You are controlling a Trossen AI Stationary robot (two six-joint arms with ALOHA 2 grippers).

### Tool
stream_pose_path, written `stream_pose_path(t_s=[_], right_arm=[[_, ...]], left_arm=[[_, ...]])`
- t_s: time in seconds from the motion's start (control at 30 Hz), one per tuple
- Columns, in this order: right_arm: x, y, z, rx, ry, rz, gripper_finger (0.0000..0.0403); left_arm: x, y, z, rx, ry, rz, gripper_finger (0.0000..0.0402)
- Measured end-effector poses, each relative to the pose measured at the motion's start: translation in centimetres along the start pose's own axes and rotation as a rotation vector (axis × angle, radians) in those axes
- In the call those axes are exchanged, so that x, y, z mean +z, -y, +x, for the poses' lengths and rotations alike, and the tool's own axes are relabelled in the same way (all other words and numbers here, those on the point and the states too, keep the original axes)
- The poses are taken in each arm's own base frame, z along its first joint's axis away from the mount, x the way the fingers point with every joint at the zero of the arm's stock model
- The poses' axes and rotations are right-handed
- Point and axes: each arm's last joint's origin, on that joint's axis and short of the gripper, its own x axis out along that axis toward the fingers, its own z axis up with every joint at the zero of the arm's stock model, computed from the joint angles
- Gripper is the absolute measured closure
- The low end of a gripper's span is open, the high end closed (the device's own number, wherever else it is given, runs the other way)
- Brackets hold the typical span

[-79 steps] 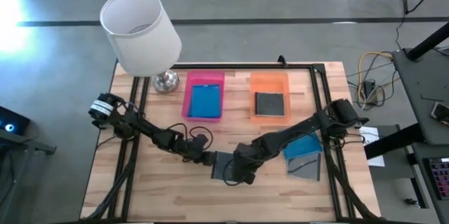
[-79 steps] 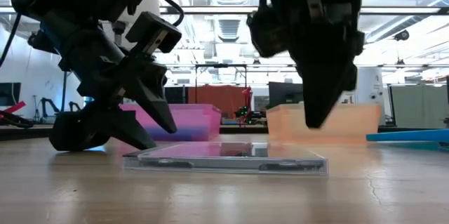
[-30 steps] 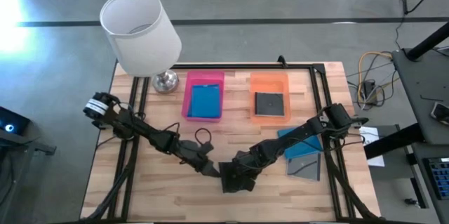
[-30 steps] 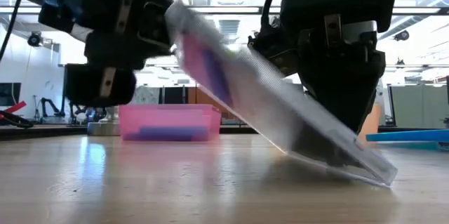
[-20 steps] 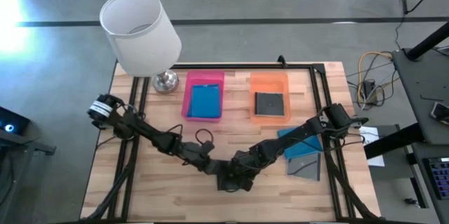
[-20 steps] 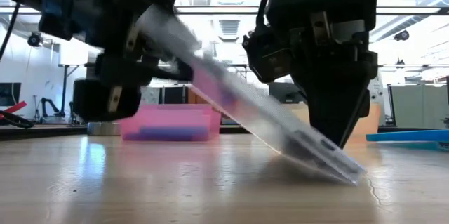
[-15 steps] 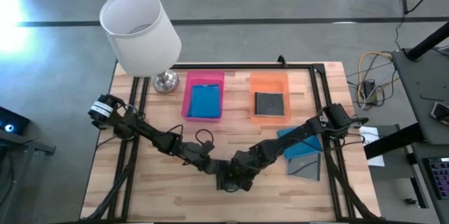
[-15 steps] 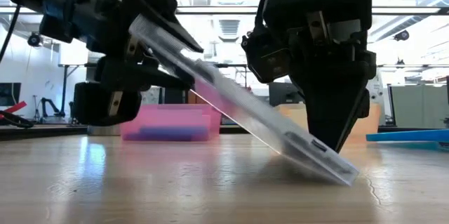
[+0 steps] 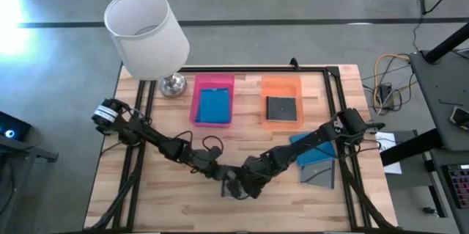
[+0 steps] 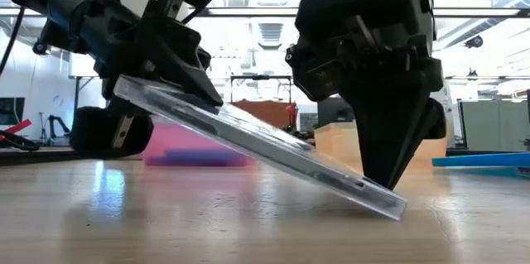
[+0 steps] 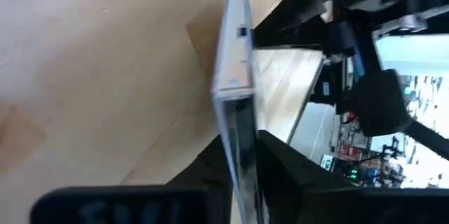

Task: Pick & place jewel cases by type
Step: Put the left black cd case into the orange bin

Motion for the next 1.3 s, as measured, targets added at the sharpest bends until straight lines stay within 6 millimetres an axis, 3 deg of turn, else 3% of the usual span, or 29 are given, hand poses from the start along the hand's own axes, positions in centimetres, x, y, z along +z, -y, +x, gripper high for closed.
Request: stream_pose_path(t_s=[0.3,0.5,0.77,0.93,1.1,1.3], right_arm=[[-2.3,-0.8,-1.4,-0.056,0.189,0.170,0.0390],[-6.4,-0.1,-4.3,-0.131,0.406,0.372,0.0390],[-12.0,0.8,-5.8,-0.069,0.419,0.522,0.0390],[-14.8,1.3,-6.3,-0.018,0.440,0.612,0.0390],[-15.8,1.5,-6.5,-0.016,0.436,0.616,0.0390],[-15.8,1.7,-6.5,-0.023,0.422,0.605,0.0390]], left_arm=[[0.1,0.0,-0.1,0.006,0.033,-0.013,0.0382],[0.2,-0.1,-0.1,0.011,0.060,-0.001,0.0383],[1.7,0.9,-0.3,-0.082,0.137,0.009,0.0384],[5.0,4.2,-1.1,-0.209,0.288,0.019,0.0384],[10.4,7.1,-2.2,-0.261,0.456,0.049,0.0384],[17.3,8.9,-3.9,-0.025,0.509,0.154,0.0384]])
